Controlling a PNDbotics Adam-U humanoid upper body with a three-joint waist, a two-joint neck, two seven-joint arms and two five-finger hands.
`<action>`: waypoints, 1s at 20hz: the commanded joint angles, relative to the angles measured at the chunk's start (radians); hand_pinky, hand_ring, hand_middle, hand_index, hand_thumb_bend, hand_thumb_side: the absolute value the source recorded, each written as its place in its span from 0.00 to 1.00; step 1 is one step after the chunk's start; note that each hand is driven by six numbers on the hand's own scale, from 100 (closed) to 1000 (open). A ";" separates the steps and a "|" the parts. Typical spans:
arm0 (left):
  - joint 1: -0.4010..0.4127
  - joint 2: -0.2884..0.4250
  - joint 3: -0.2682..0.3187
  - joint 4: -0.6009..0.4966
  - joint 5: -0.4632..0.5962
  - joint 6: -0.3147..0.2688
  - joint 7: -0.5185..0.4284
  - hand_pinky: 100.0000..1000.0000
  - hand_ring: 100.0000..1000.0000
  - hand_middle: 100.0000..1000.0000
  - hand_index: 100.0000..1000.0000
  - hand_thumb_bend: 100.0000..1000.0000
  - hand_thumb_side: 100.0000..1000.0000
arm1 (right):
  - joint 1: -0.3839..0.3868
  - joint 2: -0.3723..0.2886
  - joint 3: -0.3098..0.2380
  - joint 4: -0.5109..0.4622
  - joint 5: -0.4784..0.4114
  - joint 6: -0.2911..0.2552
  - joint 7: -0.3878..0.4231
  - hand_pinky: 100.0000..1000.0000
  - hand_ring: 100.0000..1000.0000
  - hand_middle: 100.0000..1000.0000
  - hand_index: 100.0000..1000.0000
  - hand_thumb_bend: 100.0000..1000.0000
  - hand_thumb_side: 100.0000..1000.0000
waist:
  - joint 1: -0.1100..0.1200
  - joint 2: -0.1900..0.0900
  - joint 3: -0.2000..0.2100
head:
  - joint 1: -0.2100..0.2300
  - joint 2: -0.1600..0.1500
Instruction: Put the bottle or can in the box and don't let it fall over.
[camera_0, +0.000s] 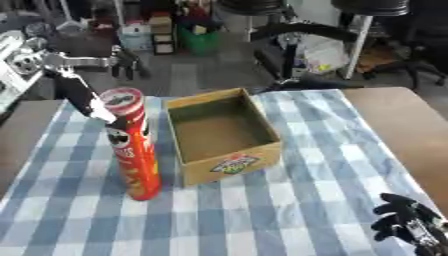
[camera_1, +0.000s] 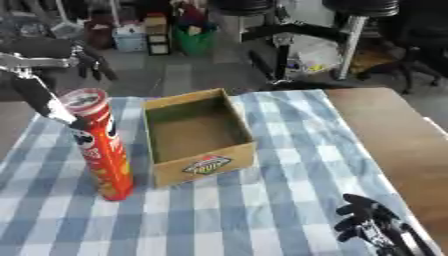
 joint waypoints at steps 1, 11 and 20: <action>-0.009 0.024 -0.001 -0.002 -0.010 -0.287 -0.273 0.49 0.64 0.70 0.86 0.53 0.50 | -0.008 -0.017 -0.001 -0.010 -0.011 -0.003 0.003 0.46 0.53 0.59 0.81 0.00 0.63 | 0.001 -0.011 0.000 | 0.001 0.002; 0.010 0.040 -0.025 -0.028 0.032 -0.287 -0.273 0.27 0.46 0.52 0.76 0.35 0.42 | -0.006 -0.018 -0.002 -0.011 -0.012 -0.003 0.003 0.46 0.53 0.59 0.81 0.00 0.63 | 0.000 -0.014 0.004 | 0.004 0.006; 0.018 0.049 -0.037 -0.056 0.076 -0.255 -0.273 0.06 0.30 0.37 0.61 0.05 0.17 | -0.005 -0.019 -0.002 -0.011 -0.012 -0.002 0.002 0.45 0.53 0.59 0.81 0.00 0.63 | 0.000 -0.015 0.004 | 0.006 0.008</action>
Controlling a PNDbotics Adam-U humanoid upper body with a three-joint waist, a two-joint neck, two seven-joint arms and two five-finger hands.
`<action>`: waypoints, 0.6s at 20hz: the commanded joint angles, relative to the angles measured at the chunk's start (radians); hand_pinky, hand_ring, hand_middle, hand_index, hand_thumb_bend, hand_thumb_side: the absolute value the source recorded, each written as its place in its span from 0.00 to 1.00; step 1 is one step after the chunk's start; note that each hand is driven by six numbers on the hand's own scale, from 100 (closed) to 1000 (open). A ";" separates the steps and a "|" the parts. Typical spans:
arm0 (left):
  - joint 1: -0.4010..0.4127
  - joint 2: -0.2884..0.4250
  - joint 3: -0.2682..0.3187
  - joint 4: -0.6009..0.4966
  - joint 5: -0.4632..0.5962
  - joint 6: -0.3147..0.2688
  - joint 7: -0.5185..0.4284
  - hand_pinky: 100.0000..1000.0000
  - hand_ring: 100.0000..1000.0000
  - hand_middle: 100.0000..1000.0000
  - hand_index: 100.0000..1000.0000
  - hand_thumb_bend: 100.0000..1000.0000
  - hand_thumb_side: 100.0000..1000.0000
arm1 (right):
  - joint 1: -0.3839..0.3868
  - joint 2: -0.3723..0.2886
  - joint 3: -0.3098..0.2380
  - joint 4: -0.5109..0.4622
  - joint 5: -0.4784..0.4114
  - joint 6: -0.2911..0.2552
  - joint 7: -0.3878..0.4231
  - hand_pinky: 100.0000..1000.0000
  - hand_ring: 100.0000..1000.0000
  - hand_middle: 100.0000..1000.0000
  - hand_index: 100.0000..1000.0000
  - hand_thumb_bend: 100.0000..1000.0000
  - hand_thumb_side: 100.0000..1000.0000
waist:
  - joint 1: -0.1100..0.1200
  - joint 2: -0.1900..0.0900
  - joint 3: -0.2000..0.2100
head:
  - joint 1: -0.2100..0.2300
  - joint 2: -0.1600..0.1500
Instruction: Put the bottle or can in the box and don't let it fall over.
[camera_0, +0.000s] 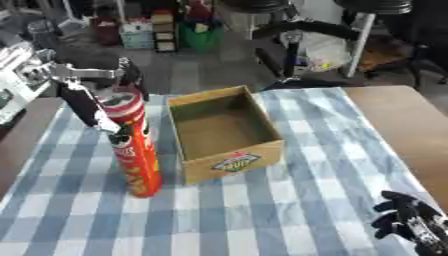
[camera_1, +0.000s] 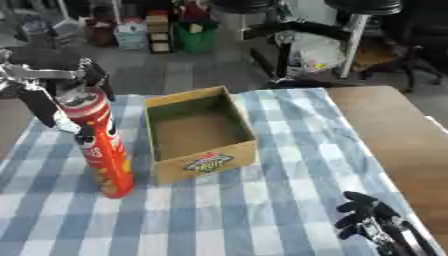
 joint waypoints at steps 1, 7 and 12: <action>-0.013 0.040 0.007 -0.012 0.005 -0.257 -0.268 0.05 0.30 0.36 0.60 0.03 0.16 | -0.006 -0.019 -0.002 -0.011 -0.009 -0.002 0.002 0.45 0.53 0.59 0.81 0.00 0.63 | 0.000 -0.013 0.000 | 0.002 0.000; -0.028 0.047 0.057 -0.022 0.009 -0.233 -0.268 0.00 0.27 0.33 0.58 0.00 0.09 | -0.005 -0.019 -0.003 -0.010 -0.010 -0.002 0.000 0.45 0.53 0.59 0.81 0.00 0.63 | -0.001 -0.014 0.001 | 0.001 0.001; -0.071 0.039 0.140 -0.010 0.047 -0.181 -0.268 0.00 0.25 0.32 0.58 0.00 0.05 | -0.004 -0.018 -0.003 -0.008 -0.010 -0.002 0.000 0.45 0.53 0.59 0.81 0.00 0.63 | -0.002 -0.015 0.001 | -0.002 0.003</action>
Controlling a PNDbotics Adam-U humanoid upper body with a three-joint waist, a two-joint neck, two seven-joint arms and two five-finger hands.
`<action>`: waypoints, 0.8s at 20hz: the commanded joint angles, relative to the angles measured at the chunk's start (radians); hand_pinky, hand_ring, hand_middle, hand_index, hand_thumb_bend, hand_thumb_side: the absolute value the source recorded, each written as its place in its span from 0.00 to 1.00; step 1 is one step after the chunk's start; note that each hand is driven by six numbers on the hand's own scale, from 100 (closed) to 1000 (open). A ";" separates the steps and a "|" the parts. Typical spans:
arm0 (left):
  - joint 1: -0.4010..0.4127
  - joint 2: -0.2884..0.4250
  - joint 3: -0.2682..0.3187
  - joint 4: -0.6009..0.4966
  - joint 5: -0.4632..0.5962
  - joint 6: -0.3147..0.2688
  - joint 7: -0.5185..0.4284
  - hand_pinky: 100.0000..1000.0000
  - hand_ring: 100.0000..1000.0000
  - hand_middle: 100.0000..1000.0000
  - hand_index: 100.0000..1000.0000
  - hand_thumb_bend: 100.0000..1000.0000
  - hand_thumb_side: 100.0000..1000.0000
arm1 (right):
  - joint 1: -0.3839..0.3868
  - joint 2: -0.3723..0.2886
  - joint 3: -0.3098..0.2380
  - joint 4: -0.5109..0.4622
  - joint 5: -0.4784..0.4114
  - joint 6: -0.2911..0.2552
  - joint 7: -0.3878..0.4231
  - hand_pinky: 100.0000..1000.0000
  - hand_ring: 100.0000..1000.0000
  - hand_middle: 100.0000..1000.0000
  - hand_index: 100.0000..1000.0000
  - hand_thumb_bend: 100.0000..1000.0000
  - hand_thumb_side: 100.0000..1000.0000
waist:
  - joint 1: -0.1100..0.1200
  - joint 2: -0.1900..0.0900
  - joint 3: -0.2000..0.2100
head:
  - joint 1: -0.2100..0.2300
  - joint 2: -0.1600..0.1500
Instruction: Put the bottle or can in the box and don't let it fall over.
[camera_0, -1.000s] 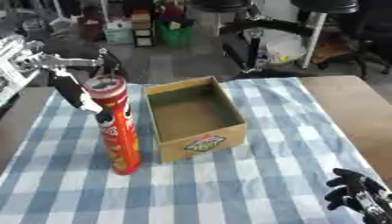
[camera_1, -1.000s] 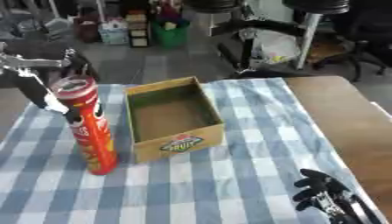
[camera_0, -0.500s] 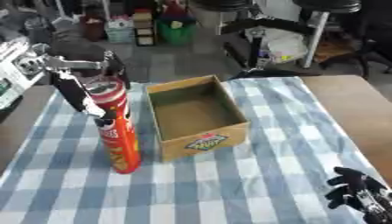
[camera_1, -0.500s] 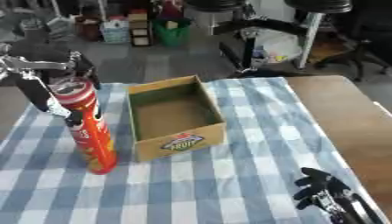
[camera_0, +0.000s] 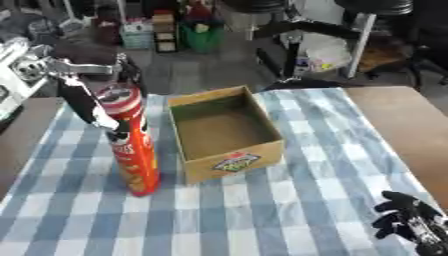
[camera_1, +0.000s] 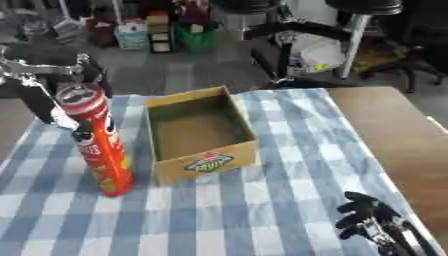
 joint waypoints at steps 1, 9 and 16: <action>-0.051 0.026 0.067 -0.001 0.031 -0.204 -0.236 0.00 0.24 0.32 0.57 0.00 0.05 | -0.004 -0.018 -0.003 -0.008 -0.010 -0.002 0.000 0.45 0.53 0.59 0.81 0.00 0.63 | 0.000 -0.015 0.000 | -0.002 0.003; -0.149 -0.064 0.149 0.054 0.046 -0.142 -0.236 0.00 0.24 0.32 0.59 0.00 0.04 | -0.010 -0.017 0.007 -0.006 -0.016 -0.001 0.009 0.45 0.53 0.59 0.81 0.00 0.63 | -0.005 -0.014 -0.015 | 0.004 0.004; -0.192 -0.160 0.170 0.094 0.005 -0.133 -0.236 0.00 0.23 0.32 0.59 0.00 0.05 | -0.028 -0.012 0.018 -0.007 -0.028 0.000 0.020 0.45 0.53 0.59 0.81 0.00 0.63 | -0.013 -0.002 -0.047 | 0.015 -0.003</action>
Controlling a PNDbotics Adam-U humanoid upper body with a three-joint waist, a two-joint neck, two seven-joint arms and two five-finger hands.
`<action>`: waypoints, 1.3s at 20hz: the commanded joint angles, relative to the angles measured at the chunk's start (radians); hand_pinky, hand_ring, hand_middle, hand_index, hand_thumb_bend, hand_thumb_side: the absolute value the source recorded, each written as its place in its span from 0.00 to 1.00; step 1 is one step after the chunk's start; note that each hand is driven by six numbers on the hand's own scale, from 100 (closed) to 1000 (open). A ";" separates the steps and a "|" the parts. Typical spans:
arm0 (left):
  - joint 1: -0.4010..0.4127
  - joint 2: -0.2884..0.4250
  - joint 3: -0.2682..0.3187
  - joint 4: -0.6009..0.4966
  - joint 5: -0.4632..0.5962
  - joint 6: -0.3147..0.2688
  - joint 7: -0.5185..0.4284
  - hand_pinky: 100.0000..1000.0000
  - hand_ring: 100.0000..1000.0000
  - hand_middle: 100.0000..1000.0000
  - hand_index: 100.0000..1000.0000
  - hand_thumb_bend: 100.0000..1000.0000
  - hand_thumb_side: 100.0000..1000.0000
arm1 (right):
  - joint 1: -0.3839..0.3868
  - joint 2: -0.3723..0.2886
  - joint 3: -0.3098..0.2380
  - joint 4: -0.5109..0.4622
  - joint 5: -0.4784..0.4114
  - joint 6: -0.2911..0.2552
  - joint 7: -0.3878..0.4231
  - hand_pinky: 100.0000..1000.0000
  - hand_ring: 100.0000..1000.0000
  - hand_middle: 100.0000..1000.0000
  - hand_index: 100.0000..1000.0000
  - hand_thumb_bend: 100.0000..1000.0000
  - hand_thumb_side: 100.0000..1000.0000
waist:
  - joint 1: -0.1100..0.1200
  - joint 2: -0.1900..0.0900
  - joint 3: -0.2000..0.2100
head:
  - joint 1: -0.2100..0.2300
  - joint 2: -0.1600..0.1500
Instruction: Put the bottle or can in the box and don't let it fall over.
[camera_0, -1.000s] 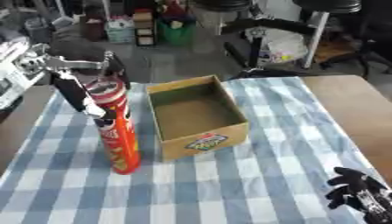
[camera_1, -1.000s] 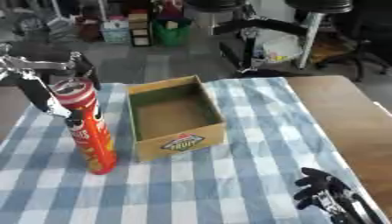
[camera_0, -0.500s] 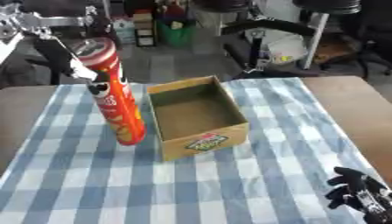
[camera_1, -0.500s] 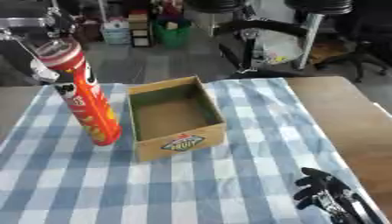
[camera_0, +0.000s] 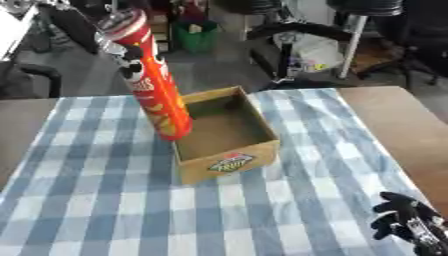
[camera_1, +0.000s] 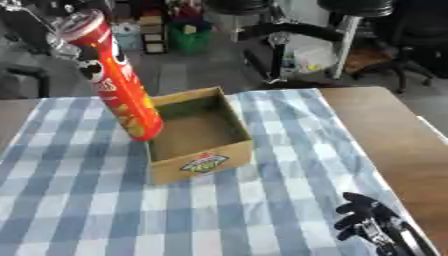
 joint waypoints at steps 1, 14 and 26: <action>-0.033 -0.019 0.017 0.011 -0.020 -0.185 -0.185 0.00 0.24 0.32 0.59 0.00 0.06 | -0.017 -0.012 0.006 -0.013 -0.011 -0.001 0.008 0.45 0.53 0.59 0.81 0.00 0.63 | -0.002 -0.003 -0.009 | 0.008 -0.005; 0.021 -0.089 -0.037 0.077 -0.228 -0.262 -0.122 0.06 0.36 0.43 0.68 0.14 0.15 | -0.040 -0.008 0.011 -0.013 -0.028 0.002 0.015 0.45 0.53 0.59 0.81 0.00 0.63 | -0.005 0.012 -0.039 | -0.003 -0.021; 0.024 -0.056 -0.063 0.013 -0.256 -0.357 -0.185 0.90 0.93 0.91 0.93 0.73 0.63 | -0.036 -0.012 0.010 -0.012 -0.027 0.002 0.016 0.45 0.53 0.59 0.81 0.00 0.63 | -0.003 0.008 -0.028 | -0.010 -0.016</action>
